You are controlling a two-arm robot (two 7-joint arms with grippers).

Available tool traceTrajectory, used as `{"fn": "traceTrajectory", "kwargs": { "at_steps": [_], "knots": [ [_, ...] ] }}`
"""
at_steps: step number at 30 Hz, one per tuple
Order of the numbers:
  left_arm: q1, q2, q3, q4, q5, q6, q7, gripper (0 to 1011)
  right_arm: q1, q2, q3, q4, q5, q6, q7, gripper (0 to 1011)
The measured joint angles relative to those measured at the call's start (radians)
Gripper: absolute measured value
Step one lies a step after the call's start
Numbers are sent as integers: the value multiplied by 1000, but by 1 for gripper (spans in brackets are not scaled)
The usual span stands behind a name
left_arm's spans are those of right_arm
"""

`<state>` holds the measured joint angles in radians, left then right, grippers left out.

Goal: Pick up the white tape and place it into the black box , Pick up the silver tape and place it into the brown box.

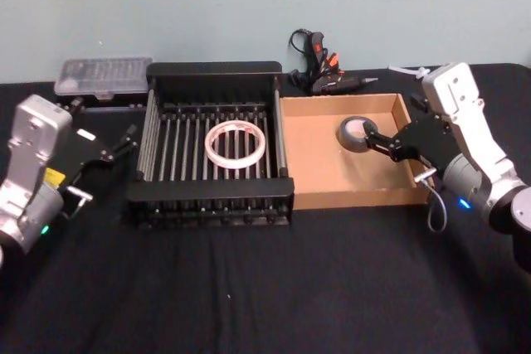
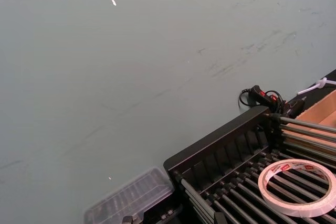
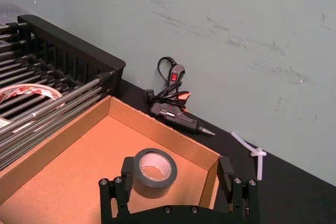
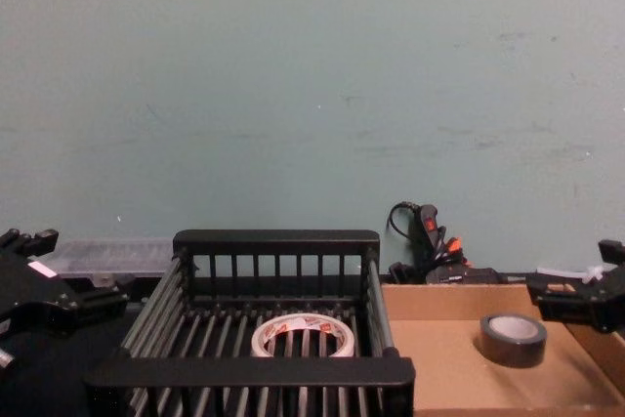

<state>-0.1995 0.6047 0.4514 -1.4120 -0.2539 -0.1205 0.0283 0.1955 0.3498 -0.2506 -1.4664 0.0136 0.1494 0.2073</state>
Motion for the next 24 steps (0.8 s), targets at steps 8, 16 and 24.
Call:
{"fn": "traceTrajectory", "kwargs": {
  "at_steps": [8, 16, 24],
  "knots": [
    [0, 0, 0, 0, 0, 0, 0, 1001, 1, 1, -1, 0, 0, 0, 1, 1002],
    [0, 0, 0, 0, 0, 0, 0, 1002, 1, 1, -2, -1, 1, -1, 1, 1002],
    [0, 0, 0, 0, 0, 0, 0, 1001, 2, 2, -3, -1, 2, -1, 1, 1002]
  ]
}}
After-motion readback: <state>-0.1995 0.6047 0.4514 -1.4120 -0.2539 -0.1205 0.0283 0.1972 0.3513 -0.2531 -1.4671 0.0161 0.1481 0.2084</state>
